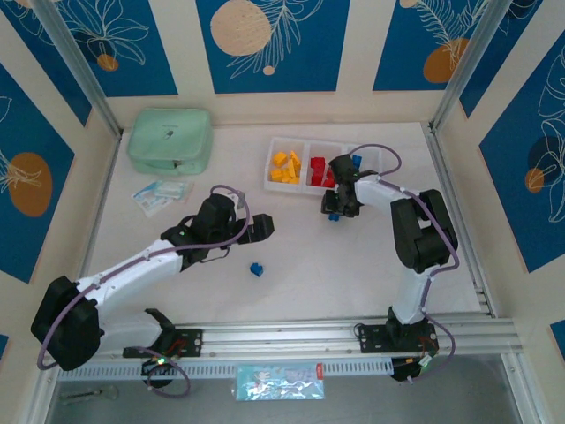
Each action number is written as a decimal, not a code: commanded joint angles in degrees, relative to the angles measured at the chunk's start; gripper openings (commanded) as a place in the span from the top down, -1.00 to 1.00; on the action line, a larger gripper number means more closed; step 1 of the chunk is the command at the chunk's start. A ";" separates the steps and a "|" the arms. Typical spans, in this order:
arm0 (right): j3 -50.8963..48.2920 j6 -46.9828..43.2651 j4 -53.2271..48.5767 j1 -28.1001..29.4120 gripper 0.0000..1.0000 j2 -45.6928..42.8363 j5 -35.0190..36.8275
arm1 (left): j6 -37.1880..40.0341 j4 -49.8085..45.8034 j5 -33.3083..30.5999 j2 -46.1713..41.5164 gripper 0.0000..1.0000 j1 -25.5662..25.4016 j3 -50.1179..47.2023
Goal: Sort the legos into containers by color
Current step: Pick up the lego from the center of the table, then place the lego in the container.
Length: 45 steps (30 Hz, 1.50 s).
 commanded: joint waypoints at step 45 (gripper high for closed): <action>25.34 -1.90 -11.47 -8.23 -0.29 0.72 3.04 | 3.17 2.24 3.59 9.13 -1.00 1.05 12.10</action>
